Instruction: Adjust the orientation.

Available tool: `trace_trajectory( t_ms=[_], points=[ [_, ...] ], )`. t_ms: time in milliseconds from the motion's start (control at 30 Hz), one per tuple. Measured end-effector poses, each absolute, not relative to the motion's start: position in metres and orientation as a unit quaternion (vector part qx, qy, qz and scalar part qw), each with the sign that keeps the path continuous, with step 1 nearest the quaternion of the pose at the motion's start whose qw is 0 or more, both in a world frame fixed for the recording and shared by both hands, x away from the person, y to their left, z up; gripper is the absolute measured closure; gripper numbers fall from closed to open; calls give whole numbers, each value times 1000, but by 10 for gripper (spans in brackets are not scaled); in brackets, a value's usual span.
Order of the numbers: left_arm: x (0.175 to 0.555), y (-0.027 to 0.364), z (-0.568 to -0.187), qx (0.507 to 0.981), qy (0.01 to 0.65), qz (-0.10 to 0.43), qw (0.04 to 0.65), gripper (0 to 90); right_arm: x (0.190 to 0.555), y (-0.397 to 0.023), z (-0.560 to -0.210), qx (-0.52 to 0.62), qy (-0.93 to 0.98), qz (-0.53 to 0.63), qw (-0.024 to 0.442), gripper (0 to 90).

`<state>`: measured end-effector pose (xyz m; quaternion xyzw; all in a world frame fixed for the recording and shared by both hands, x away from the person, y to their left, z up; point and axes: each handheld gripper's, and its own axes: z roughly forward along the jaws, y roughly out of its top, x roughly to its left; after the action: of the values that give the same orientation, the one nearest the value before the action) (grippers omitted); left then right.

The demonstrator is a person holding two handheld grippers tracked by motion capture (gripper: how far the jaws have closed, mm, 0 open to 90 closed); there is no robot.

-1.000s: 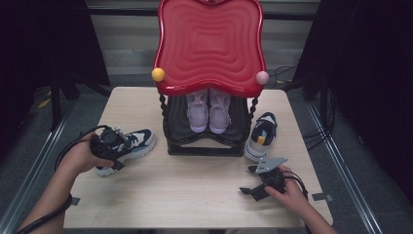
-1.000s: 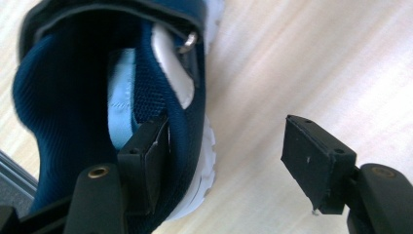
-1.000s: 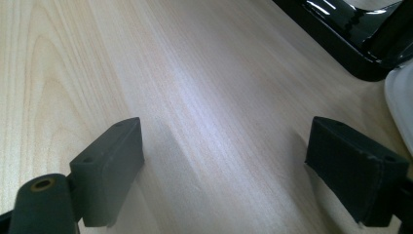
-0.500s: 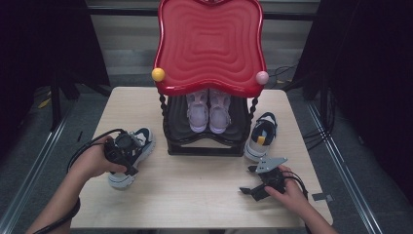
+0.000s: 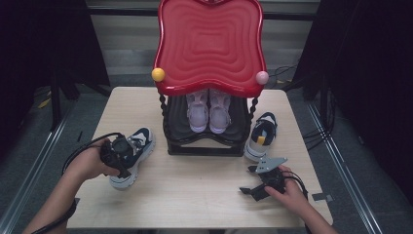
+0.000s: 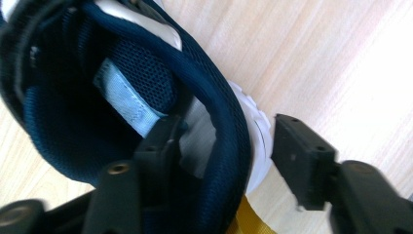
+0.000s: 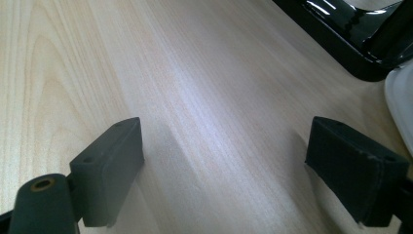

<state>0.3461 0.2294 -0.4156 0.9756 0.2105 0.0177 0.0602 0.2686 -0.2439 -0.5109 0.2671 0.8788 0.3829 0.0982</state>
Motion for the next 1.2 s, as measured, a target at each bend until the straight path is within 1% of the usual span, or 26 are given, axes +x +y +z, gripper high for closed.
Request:
trace_trajectory(
  t_ms=[100, 133, 167, 233, 300, 567, 633, 767, 900, 967, 1100, 1200],
  points=[
    [345, 227, -415, 976, 207, 22, 66, 596, 269, -244, -511, 265, 879, 383, 99, 129],
    [345, 225, -414, 973, 217, 15, 70, 644, 269, -244, -511, 266, 879, 383, 98, 128],
    [345, 224, -413, 971, 225, 6, 83, 658, 269, -244, -511, 267, 879, 383, 98, 128],
    [343, 218, -413, 966, 239, -9, 99, 671, 269, -244, -511, 266, 879, 383, 98, 128],
    [341, 210, -412, 969, 230, -7, 93, 670, 269, -244, -511, 266, 879, 383, 98, 128],
    [337, 181, -413, 969, 220, -28, 107, 662, 269, -244, -511, 265, 879, 383, 99, 129],
    [338, 179, -413, 970, 219, -26, 104, 641, 269, -244, -511, 265, 879, 383, 99, 128],
    [339, 182, -408, 970, 217, -16, 108, 521, 269, -244, -511, 264, 879, 384, 97, 128],
    [336, 187, -402, 974, 202, -5, 106, 428, 270, -244, -511, 262, 880, 384, 97, 129],
    [333, 189, -402, 978, 185, -2, 98, 400, 270, -243, -511, 263, 879, 385, 97, 129],
    [329, 189, -406, 980, 176, -3, 94, 334, 270, -243, -511, 264, 879, 384, 96, 129],
    [328, 189, -411, 982, 169, -11, 79, 332, 270, -243, -511, 264, 879, 384, 97, 129]
  ],
)
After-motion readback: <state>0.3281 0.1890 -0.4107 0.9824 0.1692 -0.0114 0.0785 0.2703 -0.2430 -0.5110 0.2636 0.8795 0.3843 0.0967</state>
